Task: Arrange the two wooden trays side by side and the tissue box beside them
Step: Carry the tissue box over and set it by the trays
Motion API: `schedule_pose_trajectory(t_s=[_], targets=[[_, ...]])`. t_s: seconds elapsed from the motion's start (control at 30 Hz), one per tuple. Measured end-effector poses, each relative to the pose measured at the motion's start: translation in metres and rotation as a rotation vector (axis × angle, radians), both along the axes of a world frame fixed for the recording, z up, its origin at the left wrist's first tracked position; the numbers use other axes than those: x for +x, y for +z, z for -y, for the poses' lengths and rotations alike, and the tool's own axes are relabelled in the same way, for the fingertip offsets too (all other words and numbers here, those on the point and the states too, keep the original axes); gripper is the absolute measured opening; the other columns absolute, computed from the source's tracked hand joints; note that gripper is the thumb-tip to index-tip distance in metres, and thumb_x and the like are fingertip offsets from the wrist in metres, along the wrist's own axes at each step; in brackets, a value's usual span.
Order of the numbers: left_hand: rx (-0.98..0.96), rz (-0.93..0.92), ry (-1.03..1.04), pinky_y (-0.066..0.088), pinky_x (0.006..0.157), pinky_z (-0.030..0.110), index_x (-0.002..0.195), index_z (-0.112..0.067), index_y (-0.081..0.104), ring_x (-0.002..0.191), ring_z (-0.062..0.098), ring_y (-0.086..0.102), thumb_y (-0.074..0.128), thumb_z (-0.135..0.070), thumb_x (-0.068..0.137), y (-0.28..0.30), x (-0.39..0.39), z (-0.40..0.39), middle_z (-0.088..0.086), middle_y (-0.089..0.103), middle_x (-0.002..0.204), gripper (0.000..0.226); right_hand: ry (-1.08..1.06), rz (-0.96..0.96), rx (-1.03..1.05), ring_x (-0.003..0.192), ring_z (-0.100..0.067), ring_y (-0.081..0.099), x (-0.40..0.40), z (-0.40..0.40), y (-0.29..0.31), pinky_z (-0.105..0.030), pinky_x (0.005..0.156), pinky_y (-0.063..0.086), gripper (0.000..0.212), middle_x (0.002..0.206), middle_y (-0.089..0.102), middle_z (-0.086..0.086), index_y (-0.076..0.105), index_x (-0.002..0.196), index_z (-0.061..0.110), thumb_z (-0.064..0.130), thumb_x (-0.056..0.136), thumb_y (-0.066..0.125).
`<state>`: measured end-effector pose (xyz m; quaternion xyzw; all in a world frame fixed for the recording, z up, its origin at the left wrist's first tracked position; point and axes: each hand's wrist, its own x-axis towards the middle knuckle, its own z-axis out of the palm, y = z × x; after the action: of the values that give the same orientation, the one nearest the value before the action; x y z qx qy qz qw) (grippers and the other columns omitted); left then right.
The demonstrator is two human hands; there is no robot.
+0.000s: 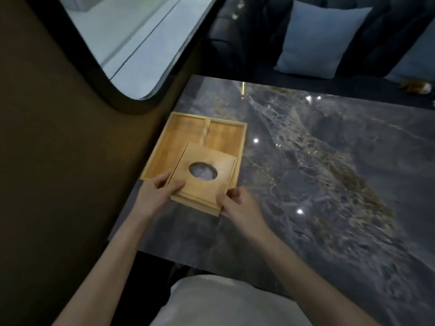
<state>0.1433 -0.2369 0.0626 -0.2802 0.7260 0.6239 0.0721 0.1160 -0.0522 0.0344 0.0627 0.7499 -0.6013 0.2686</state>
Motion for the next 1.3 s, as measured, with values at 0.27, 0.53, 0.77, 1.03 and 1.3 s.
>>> schedule_pose_trajectory(t_s=[0.27, 0.53, 0.77, 1.03, 1.3], targets=[[0.084, 0.079, 0.077, 0.038, 0.105, 0.038, 0.132, -0.017, 0.048, 0.119, 0.021, 0.05, 0.057, -0.017, 0.087, -0.02, 0.044, 0.083, -0.009, 0.059, 0.102, 0.047, 0.119, 0.09, -0.027, 0.099, -0.029, 0.063, 0.035, 0.082, -0.028, -0.055, 0.091, 0.051, 0.035, 0.101, 0.065, -0.015, 0.054, 0.086, 0.014, 0.043, 0.068, 0.064], [0.117, 0.108, 0.209, 0.037, 0.108, 0.044, 0.132, -0.018, 0.048, 0.12, 0.021, 0.051, 0.06, -0.018, 0.084, -0.046, 0.075, 0.111, 0.001, 0.059, 0.12, 0.05, 0.22, 0.107, 0.072, 0.093, -0.022, 0.064, 0.051, 0.12, -0.046, -0.045, 0.087, 0.055, 0.016, 0.094, 0.065, -0.006, 0.052, 0.084, 0.02, 0.033, 0.082, 0.061], [0.129, 0.129, 0.226, 0.041, 0.104, 0.041, 0.131, -0.02, 0.05, 0.116, 0.021, 0.053, 0.06, -0.02, 0.085, -0.062, 0.07, 0.122, 0.002, 0.06, 0.119, 0.047, 0.218, 0.129, 0.083, 0.094, -0.023, 0.064, 0.05, 0.133, -0.052, -0.045, 0.089, 0.055, 0.015, 0.089, 0.063, -0.005, 0.051, 0.083, 0.018, 0.028, 0.084, 0.061], [0.152, 0.121, 0.239, 0.044, 0.086, 0.027, 0.133, -0.019, 0.047, 0.11, 0.018, 0.054, 0.055, -0.017, 0.088, -0.068, 0.064, 0.125, -0.008, 0.06, 0.104, 0.046, 0.188, 0.194, 0.049, 0.096, -0.024, 0.065, 0.048, 0.14, -0.06, -0.048, 0.091, 0.054, 0.014, 0.097, 0.066, -0.011, 0.051, 0.083, 0.018, 0.024, 0.082, 0.064], [0.137, 0.106, 0.353, 0.042, 0.095, 0.034, 0.13, -0.016, 0.049, 0.108, 0.018, 0.054, 0.059, -0.022, 0.086, -0.073, 0.071, 0.119, -0.006, 0.061, 0.104, 0.046, 0.229, 0.246, 0.046, 0.094, -0.024, 0.062, 0.033, 0.129, -0.059, -0.039, 0.089, 0.05, 0.009, 0.091, 0.064, -0.006, 0.057, 0.082, 0.018, 0.025, 0.084, 0.06]])
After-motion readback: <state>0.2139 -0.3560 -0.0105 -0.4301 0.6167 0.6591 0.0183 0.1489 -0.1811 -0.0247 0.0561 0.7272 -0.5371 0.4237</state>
